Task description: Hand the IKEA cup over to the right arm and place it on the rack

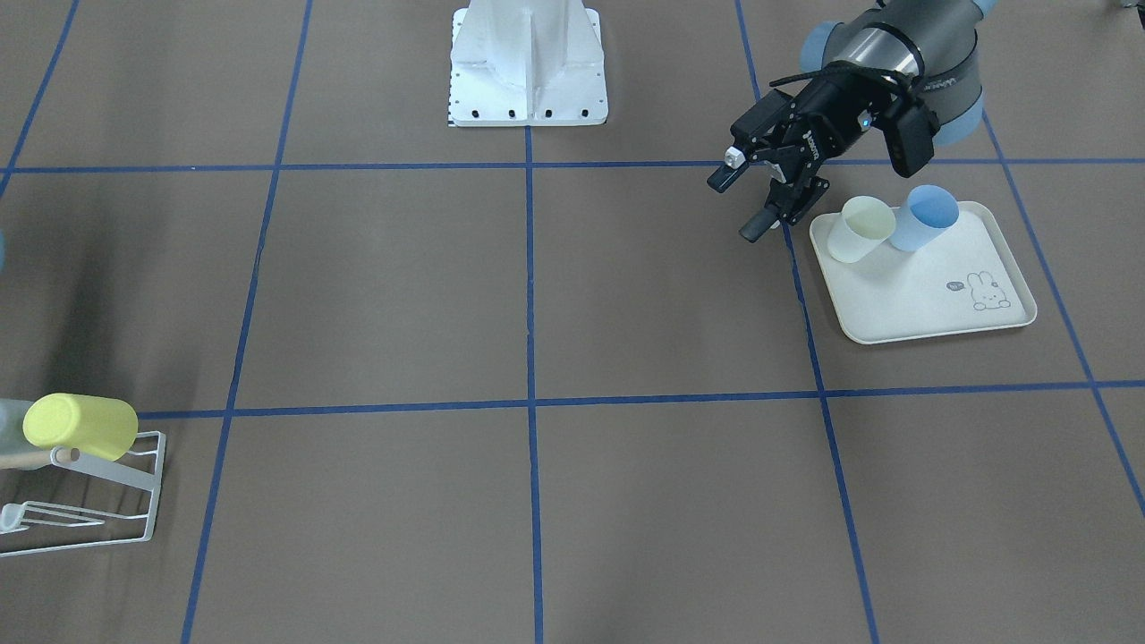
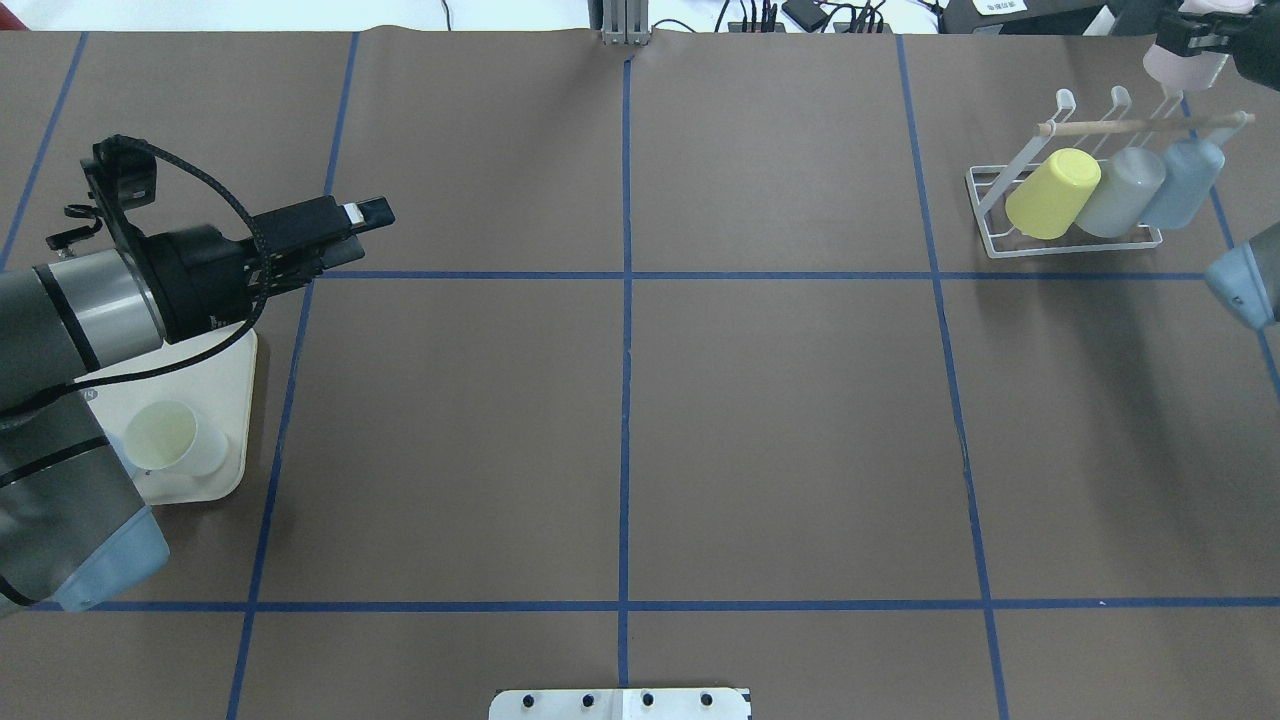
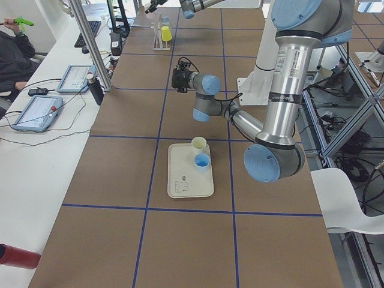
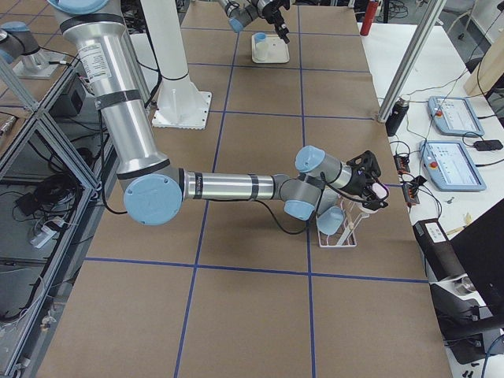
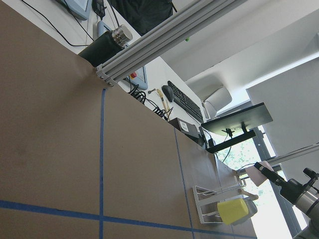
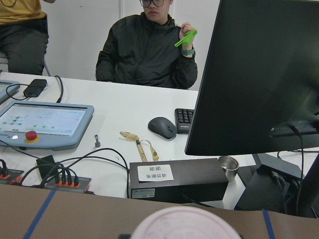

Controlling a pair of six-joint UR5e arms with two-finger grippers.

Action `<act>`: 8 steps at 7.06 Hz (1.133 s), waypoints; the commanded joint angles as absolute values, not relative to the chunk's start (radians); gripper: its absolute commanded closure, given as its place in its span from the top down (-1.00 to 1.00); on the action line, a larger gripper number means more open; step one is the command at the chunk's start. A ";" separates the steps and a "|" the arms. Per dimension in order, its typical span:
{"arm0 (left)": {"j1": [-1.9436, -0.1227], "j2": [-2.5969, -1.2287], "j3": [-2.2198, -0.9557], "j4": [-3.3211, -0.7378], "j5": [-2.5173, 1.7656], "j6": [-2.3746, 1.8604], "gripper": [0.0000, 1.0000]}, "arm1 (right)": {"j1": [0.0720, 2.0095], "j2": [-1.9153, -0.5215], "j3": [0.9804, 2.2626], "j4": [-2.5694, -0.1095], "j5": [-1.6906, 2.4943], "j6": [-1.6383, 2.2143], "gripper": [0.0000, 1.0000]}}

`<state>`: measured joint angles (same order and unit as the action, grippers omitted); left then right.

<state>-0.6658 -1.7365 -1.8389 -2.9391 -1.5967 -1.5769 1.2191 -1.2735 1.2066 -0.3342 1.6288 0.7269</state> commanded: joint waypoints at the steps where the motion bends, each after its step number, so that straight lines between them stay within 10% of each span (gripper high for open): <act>1: -0.666 -1.736 -1.836 -2.939 -1.597 -1.577 0.99 | 1.221 -1.275 1.187 -0.334 1.634 0.721 -1.00; 5: -0.664 -1.735 -1.835 -2.942 -1.597 -1.578 0.99 | 1.220 -1.272 1.161 -0.336 1.634 0.721 -1.00; 6: -0.664 -1.736 -1.833 -2.942 -1.597 -1.577 1.00 | 1.220 -1.272 1.158 -0.336 1.634 0.721 -0.46; 7: -0.664 -1.735 -1.833 -2.942 -1.597 -1.578 1.00 | 1.218 -1.269 1.152 -0.334 1.632 0.719 0.99; 8: -0.664 -1.735 -1.833 -2.942 -1.597 -1.578 0.99 | 1.218 -1.267 1.152 -0.333 1.632 0.721 1.00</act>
